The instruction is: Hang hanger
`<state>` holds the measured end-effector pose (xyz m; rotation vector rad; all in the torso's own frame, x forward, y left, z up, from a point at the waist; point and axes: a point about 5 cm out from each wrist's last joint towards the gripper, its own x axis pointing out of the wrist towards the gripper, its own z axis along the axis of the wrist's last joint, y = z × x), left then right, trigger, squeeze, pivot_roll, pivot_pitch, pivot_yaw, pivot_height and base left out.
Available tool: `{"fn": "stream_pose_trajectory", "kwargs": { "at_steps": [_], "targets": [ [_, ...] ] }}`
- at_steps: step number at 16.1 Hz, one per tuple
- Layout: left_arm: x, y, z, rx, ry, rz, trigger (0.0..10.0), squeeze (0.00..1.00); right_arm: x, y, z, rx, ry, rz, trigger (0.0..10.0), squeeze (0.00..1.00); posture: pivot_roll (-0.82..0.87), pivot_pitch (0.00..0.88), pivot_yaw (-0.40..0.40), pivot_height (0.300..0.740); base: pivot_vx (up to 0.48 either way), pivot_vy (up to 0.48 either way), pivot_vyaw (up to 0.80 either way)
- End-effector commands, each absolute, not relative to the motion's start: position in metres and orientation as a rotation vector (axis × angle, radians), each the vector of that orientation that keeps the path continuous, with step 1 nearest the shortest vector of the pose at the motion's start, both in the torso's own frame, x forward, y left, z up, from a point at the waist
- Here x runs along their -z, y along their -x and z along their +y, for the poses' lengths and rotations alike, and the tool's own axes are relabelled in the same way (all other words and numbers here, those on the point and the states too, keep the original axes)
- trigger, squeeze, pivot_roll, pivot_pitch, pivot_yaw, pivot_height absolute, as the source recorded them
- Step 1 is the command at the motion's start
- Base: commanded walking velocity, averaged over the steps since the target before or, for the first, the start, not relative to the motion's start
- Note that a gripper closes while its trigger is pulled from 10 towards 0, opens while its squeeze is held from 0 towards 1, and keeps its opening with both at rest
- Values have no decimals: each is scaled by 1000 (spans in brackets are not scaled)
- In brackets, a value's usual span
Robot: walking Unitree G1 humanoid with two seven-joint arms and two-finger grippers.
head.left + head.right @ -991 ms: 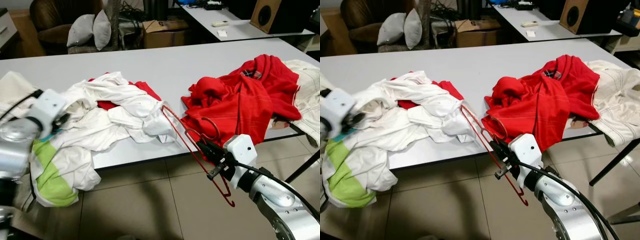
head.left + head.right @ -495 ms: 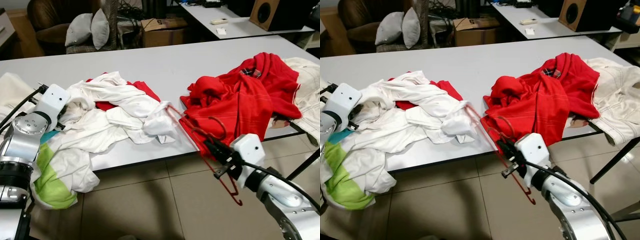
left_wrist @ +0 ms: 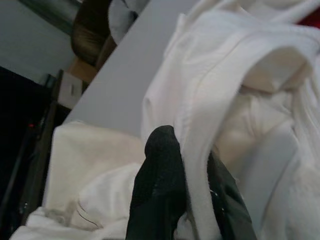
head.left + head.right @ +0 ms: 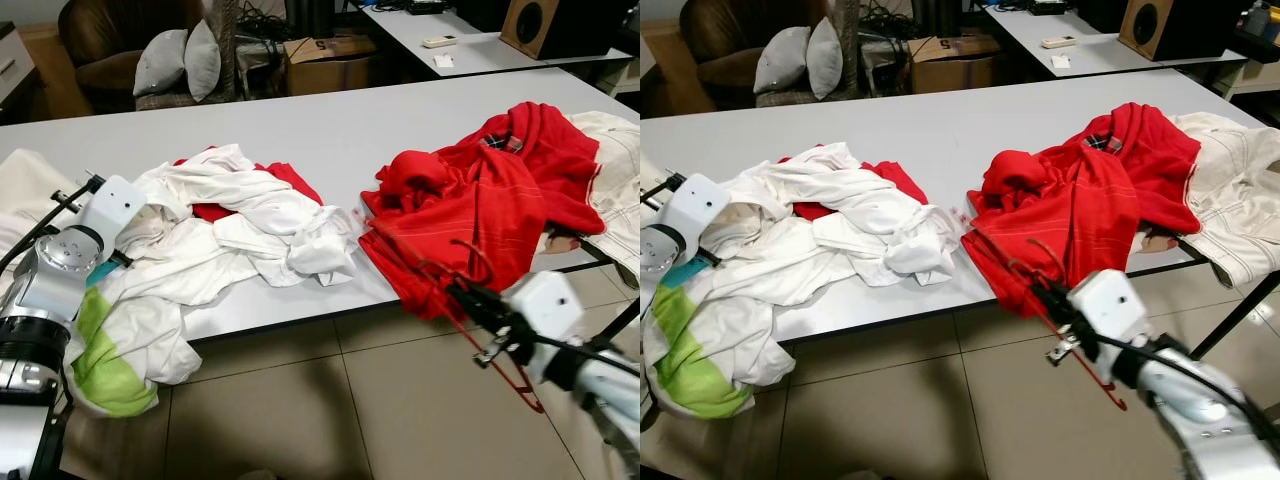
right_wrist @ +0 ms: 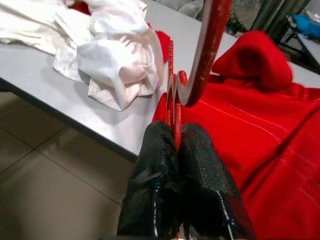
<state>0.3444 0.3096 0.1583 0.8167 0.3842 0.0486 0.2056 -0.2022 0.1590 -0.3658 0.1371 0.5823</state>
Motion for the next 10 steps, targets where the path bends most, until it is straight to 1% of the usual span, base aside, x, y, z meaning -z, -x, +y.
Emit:
{"fn": "stream_pose_trajectory", "kwargs": {
  "at_steps": [1, 5, 6, 7, 8, 10],
  "targets": [
    [-164, -347, 313, -85, -799, 367, 0, 0, -168, -203, -205, -597, 367, 112, 10000, 0, -104, 0, 89, 740, 0, 0, 0],
    [-163, -349, 317, -114, -746, 353, 0, 0, -181, -202, -210, -581, 287, 36, 10000, 0, -102, 0, 86, 740, 0, 0, 0],
    [-172, -357, 304, -81, -496, 261, 0, 0, -210, -210, -216, -470, 119, -156, 10000, 0, -108, 0, 95, 740, 0, 0, 0],
    [-175, -362, 289, -7, -370, 228, 0, 0, -215, -213, -214, -456, 82, -191, 10000, 0, -110, 0, 97, 740, 0, 0, 0],
    [-176, -365, 284, 23, -336, 220, 0, 0, -215, -213, -213, -458, 77, -192, 10000, 0, -111, 0, 97, 740, 0, 0, 0],
    [-195, -378, 253, 151, -232, 141, 0, 0, -205, -215, -199, -514, 91, -156, 10000, 0, -115, 0, 101, 740, 0, 0, 0]
  ]
}}
